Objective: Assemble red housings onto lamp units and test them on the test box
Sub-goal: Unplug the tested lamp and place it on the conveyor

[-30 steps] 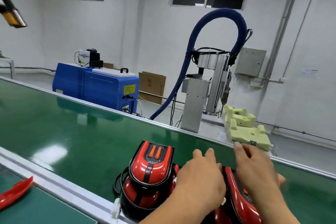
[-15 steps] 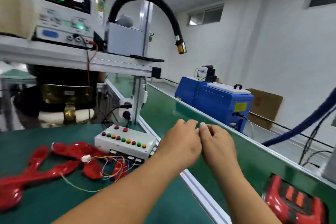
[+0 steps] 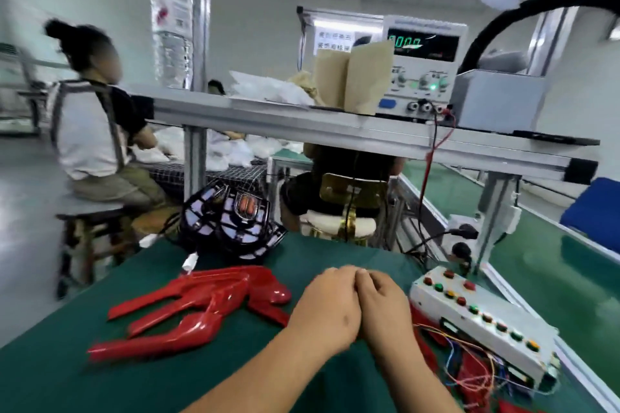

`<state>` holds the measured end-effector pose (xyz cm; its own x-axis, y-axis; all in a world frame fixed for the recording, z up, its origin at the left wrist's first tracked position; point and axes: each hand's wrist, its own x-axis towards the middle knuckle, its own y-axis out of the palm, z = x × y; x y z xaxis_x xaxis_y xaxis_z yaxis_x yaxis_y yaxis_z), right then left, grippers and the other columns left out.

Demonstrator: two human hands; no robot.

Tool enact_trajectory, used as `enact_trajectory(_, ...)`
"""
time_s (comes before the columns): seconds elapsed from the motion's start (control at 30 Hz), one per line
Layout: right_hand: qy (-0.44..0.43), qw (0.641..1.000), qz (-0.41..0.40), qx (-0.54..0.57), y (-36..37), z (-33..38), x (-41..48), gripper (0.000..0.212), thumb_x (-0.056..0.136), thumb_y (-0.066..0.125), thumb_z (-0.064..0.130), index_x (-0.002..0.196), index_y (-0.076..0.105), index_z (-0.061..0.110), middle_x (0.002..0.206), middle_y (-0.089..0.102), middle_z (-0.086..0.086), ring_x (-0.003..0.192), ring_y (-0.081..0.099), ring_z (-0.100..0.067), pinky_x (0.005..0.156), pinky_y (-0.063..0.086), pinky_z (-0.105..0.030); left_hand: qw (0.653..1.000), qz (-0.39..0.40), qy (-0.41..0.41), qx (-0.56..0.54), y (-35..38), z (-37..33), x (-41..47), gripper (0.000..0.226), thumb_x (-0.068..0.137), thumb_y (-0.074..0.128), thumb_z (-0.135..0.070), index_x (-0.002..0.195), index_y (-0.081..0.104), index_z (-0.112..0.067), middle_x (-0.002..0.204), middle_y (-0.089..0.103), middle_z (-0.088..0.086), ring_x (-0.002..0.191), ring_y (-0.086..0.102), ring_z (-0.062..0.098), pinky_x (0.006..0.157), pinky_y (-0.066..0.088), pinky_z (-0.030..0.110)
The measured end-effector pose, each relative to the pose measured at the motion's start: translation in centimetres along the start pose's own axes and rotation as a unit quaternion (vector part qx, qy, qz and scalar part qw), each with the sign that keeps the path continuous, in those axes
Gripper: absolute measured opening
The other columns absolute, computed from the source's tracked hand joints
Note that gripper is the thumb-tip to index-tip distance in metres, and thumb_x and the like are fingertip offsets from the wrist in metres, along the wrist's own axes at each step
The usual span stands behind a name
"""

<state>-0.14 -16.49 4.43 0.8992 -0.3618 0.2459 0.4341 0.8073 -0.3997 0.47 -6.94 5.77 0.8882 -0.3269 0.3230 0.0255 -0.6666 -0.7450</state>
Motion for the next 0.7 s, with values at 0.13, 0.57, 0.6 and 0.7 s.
enact_trajectory(0.13, -0.047, 0.996, -0.008, -0.080, 5.1, -2.5, -1.3, 0.014, 0.095, 0.059, 0.022, 0.092, 0.072, 0.020, 0.101, 0.069, -0.004, 0.102, 0.060, -0.024, 0.085, 0.039, -0.032, 0.999, 0.017, -0.050, 0.009, 0.3, 6.3, -0.8, 0.034, 0.099, 0.039, -0.023, 0.125, 0.061, -0.026, 0.123, 0.065, 0.002, 0.117, 0.056, 0.021, 0.098, 0.041, 0.028)
enact_trajectory(0.57, -0.220, 0.933, -0.087, -0.272, 8.3, -5.1, -1.3, 0.036, 0.046, 0.096, 0.025, 0.073, 0.073, 0.033, 0.073, 0.061, 0.012, 0.072, 0.066, -0.020, 0.064, 0.039, -0.035, 0.925, -0.203, -0.321, 0.010, -8.7, 20.0, 10.3, 0.055, 0.098, 0.055, -0.031, 0.131, 0.041, 0.010, 0.132, 0.048, 0.032, 0.119, 0.050, 0.045, 0.087, 0.042, 0.039)
enact_trajectory(0.6, -0.223, 0.932, -0.093, -0.269, 8.3, -5.3, -1.2, 0.036, 0.047, 0.096, 0.026, 0.073, 0.073, 0.034, 0.074, 0.061, 0.013, 0.073, 0.066, -0.019, 0.066, 0.037, -0.034, 0.926, -0.175, -0.332, 0.038, -8.7, 20.4, 10.9, 0.054, 0.099, 0.053, -0.034, 0.127, 0.045, 0.011, 0.129, 0.052, 0.032, 0.116, 0.053, 0.044, 0.080, 0.040, 0.036)
enact_trajectory(0.7, -0.237, 0.929, -0.119, -0.260, 8.4, -5.6, -0.9, 0.026, 0.053, 0.088, 0.033, 0.074, 0.073, 0.037, 0.075, 0.060, 0.015, 0.075, 0.065, -0.017, 0.070, 0.035, -0.036, 0.933, -0.124, -0.320, 0.105, -8.5, 21.6, 11.8, 0.040, 0.100, 0.049, -0.028, 0.107, 0.060, 0.010, 0.113, 0.063, 0.028, 0.099, 0.059, 0.039, 0.069, 0.036, 0.032)
